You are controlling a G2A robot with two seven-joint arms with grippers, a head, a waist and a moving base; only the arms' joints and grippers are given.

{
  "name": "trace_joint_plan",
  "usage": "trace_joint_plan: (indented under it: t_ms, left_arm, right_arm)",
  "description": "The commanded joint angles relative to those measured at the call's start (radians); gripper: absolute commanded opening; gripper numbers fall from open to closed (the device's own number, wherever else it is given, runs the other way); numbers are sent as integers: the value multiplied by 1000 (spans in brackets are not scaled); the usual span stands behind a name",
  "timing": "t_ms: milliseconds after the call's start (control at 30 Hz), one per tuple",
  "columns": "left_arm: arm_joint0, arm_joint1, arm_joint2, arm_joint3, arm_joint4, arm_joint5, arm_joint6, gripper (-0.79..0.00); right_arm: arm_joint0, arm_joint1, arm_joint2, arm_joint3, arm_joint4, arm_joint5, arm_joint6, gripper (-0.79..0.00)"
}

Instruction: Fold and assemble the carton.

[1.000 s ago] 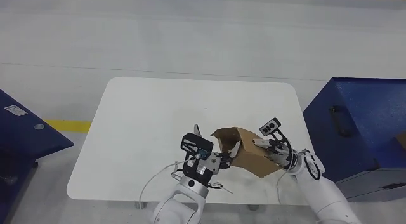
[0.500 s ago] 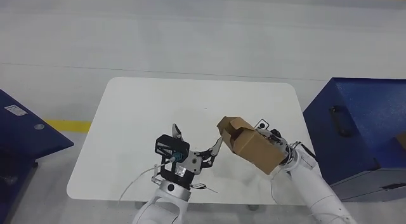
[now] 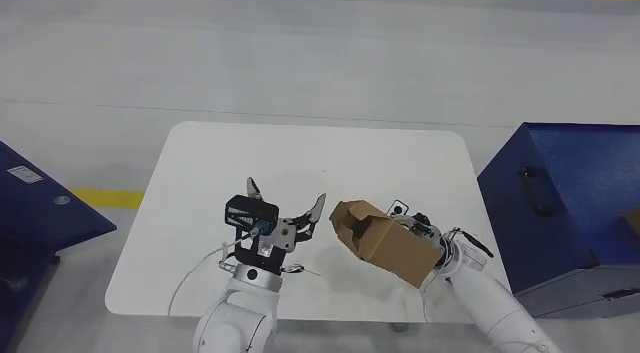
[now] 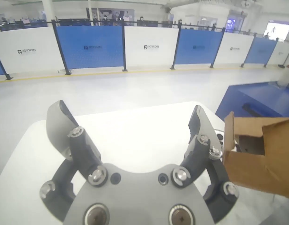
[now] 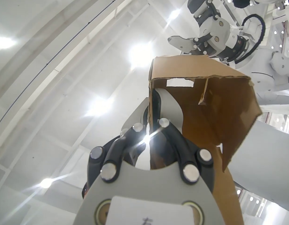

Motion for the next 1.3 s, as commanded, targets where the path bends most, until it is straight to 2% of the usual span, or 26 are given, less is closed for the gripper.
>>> trace_joint_plan:
  t_ms: [0,333,733,1267]
  left_arm:
    - [4,2,0,-11,-7,-43,-33,0]
    - [46,9,7,-66,-52,-146,-83,0]
    - [55,9,40,-73,-54,-174,-125,0]
    - [17,4,90,-9,0,-181,-197,0]
  right_arm:
    - [0,6,-4,-4,5,0,0,-785]
    - [6,35,-29,-24,12,0,0,-785]
    - [28,62,-87,-29,13,0,0,-785]
    - [27,84,-110,-61,-4,0,0,-785]
